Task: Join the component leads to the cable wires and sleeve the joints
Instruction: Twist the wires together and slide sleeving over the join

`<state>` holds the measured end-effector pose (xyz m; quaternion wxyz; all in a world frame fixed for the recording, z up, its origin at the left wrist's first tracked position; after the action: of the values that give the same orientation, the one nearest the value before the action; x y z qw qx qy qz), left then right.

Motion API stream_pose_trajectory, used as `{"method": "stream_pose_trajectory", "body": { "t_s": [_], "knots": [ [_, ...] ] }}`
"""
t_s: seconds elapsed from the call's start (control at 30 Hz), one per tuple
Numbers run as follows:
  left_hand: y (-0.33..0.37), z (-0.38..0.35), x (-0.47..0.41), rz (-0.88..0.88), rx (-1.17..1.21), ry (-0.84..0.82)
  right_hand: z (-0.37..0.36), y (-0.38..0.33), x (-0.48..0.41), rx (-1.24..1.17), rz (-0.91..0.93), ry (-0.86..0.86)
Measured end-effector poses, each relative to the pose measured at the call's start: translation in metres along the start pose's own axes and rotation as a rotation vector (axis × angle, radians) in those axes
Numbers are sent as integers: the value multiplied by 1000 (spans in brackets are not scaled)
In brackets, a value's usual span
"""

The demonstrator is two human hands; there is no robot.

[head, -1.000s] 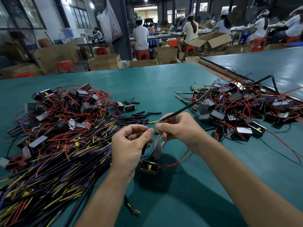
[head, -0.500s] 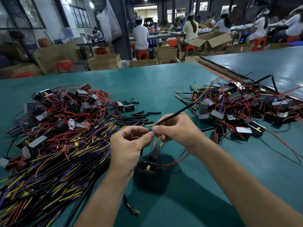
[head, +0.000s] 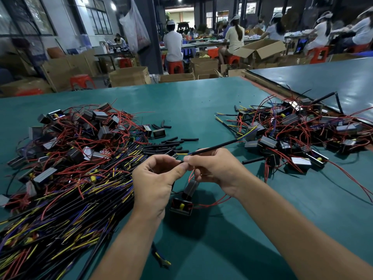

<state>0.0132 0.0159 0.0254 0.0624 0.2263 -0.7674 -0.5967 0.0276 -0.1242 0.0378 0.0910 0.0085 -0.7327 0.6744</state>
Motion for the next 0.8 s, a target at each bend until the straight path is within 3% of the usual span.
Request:
{"method": "stream_pose_trajectory", "body": {
  "t_s": [0.67,0.8],
  "knots": [
    [0,0,1,-74,-16,92,-2,3,0,-67,-168,-36],
    [2,-1,0,-33,-37,52,-2,2,-2,-70,-79,-37]
  ]
}}
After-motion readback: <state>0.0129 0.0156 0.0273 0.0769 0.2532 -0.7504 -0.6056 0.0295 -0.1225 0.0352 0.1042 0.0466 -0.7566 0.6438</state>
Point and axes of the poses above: each hand's wrist, its own x-axis away from the middle knuckle, its own z-axis out of the back of the hand, y = z × x, the point moved 2 cm from there along -x, towards the middle knuckle, and after that the axes turned 14 degrees about y, right-handed, at the moved point
